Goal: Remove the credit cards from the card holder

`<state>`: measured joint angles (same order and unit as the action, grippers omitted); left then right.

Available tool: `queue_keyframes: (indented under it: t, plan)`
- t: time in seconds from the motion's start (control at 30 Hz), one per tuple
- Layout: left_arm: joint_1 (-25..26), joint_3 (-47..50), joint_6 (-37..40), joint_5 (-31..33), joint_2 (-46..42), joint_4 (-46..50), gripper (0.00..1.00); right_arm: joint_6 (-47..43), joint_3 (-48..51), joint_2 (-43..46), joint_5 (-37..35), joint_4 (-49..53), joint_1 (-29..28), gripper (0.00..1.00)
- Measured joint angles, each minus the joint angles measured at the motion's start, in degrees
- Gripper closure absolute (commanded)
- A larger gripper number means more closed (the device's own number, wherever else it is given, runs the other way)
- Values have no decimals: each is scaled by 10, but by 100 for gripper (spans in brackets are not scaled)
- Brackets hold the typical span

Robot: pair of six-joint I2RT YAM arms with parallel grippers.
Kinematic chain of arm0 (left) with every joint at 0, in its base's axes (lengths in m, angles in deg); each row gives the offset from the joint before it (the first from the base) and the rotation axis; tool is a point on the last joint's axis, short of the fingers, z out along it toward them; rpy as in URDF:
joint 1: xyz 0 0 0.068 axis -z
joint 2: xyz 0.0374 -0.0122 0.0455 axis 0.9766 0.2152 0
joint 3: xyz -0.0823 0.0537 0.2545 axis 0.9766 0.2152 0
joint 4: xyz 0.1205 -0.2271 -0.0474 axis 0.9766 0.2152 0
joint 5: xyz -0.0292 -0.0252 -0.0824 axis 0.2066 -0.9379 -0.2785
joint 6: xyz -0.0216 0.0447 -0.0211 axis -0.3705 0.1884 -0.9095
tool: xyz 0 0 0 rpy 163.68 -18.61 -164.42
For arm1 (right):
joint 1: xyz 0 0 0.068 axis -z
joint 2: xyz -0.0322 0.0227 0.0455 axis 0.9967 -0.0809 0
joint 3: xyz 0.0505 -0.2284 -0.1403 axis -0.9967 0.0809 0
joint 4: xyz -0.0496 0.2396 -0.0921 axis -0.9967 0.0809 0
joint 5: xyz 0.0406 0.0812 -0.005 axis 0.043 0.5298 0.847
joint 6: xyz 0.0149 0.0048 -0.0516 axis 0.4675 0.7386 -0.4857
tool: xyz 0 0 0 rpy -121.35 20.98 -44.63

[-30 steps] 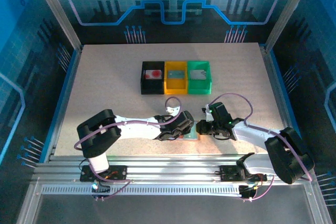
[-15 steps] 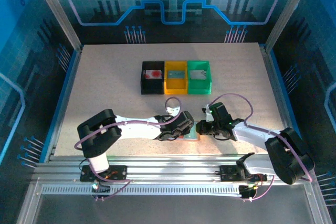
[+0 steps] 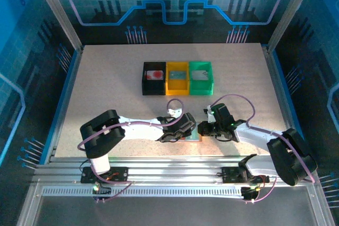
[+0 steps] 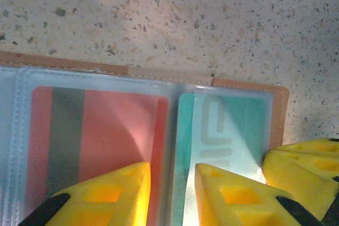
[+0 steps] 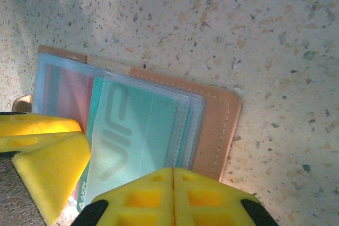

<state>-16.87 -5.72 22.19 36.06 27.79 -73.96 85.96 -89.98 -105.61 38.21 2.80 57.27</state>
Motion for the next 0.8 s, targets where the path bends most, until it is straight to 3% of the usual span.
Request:
queue_keyframes:
  t: [0.8]
  plan:
    - [0, 0, 0, -2, 7, -5, 78, 0, 0, -12, 4, -19, -4, 93]
